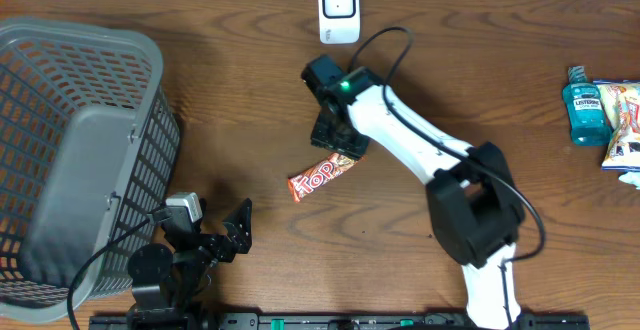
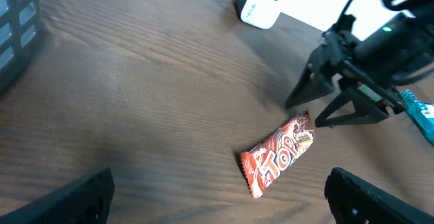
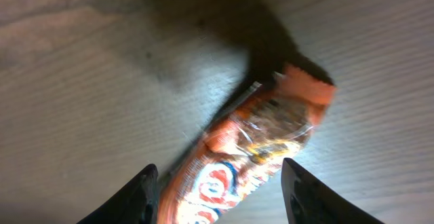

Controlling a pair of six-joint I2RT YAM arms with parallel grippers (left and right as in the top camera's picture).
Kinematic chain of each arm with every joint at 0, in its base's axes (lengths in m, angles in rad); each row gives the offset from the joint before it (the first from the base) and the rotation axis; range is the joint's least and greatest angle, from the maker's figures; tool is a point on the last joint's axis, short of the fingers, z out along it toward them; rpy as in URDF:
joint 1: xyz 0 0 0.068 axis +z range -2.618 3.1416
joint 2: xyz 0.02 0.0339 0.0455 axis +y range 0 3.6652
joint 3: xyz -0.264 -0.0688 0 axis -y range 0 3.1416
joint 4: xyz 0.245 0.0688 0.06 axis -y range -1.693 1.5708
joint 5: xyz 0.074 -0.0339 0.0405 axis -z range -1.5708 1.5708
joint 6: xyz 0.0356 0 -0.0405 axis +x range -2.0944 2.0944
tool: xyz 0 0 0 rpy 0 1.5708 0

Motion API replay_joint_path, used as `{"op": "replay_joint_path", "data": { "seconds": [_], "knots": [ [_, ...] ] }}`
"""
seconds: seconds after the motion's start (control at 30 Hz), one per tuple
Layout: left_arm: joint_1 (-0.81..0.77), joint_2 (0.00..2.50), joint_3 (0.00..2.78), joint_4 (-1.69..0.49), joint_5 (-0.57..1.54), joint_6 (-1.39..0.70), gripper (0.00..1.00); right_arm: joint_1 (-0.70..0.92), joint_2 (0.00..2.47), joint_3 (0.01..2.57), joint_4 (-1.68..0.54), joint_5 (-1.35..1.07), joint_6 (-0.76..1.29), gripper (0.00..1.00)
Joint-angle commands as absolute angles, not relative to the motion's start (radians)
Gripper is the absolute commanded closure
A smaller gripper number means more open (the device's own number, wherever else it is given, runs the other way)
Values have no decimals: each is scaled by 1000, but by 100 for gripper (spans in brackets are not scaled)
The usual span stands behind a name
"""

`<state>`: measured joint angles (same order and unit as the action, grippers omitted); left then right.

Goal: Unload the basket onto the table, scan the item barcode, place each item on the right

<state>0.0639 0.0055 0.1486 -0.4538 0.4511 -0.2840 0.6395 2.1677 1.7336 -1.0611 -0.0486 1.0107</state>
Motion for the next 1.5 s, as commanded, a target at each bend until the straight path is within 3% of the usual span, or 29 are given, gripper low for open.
{"op": "replay_joint_path", "data": {
  "seconds": [0.0,0.33,0.37,0.4,0.43,0.47,0.67,0.8,1.1,1.37,1.47],
  "knots": [
    [69,4,134,-474,463,-275,1,648,2257,1785,-1104,-43,1096,51],
    [69,4,134,-474,463,-275,1,672,2365,1783,-1179,-59,1139,56],
    [69,4,134,-474,463,-275,1,677,2379,1782,-1189,-54,1155,61],
    [69,4,134,-474,463,-275,1,682,2397,1779,-1196,-51,1172,72],
    [69,4,134,-474,463,-275,1,688,2442,1774,-1205,-51,1200,91],
    [69,4,134,-474,463,-275,1,689,2466,1772,-1205,-60,1201,99],
    [69,4,134,-474,463,-275,1,684,2524,1773,-1204,-81,1187,99],
    [69,4,134,-474,463,-275,1,673,2450,1776,-1132,-80,1065,99],
    [69,4,134,-474,463,-275,1,688,2243,1776,-828,-106,608,99],
    [69,4,134,-474,463,-275,1,684,2239,1718,-669,-446,220,99],
    [69,4,134,-474,463,-275,1,664,2239,1695,-675,-618,-11,99]
  ]
}}
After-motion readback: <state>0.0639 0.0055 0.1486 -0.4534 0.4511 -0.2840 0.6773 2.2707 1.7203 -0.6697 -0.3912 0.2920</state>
